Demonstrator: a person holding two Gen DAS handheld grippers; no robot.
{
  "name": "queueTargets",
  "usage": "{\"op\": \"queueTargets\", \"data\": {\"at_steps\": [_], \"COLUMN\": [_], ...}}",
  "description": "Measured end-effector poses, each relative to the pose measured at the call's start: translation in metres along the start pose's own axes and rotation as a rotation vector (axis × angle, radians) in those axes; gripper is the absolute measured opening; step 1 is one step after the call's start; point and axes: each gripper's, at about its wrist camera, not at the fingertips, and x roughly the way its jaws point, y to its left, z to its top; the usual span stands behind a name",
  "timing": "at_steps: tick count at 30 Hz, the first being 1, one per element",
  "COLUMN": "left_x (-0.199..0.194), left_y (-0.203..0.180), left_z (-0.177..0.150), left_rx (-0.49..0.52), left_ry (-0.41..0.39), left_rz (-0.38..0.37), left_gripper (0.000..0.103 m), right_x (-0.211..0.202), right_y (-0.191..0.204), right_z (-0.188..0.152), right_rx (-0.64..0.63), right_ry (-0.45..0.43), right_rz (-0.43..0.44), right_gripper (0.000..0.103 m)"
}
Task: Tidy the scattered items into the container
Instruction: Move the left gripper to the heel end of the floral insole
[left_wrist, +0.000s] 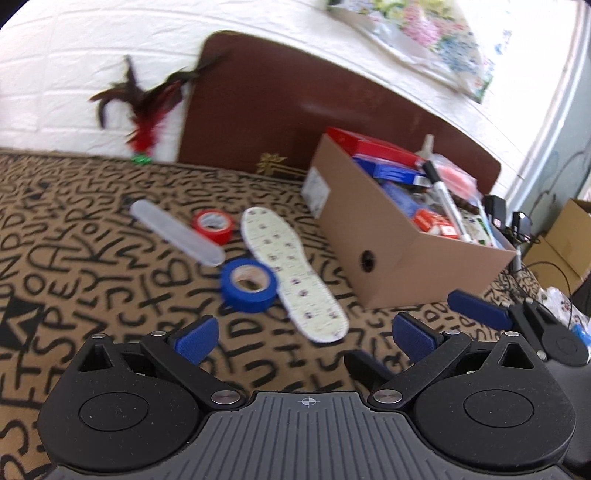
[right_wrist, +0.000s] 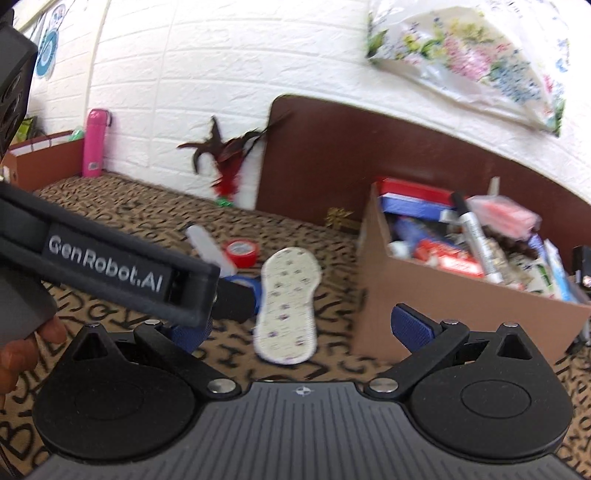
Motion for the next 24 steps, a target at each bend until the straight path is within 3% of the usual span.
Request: {"op": "queueTargets", "data": {"at_steps": [8,15,24], "left_x": [0.014,0.030,0.053], "left_y": [0.034,0.055,0.057], "left_z": [0.001,0.008,0.013], "left_rx": [-0.054,-0.083,-0.073], "left_ry": [0.041,0.055,0.098], "left_rz": [0.004,0.029,-0.017], "left_gripper": [0.103,0.103,0.098], "right_x": [0.022,0.042,0.072], "right_y": [0.034,0.033,0.023], "right_z": [-0.004,-0.005,-0.011], "right_rx": [-0.061,-0.018,0.034], "right_ry": [0.070,0.123,0.188], "right_rz": [0.027,0.017,0.010], "right_gripper": [0.102,0.102,0.101]}}
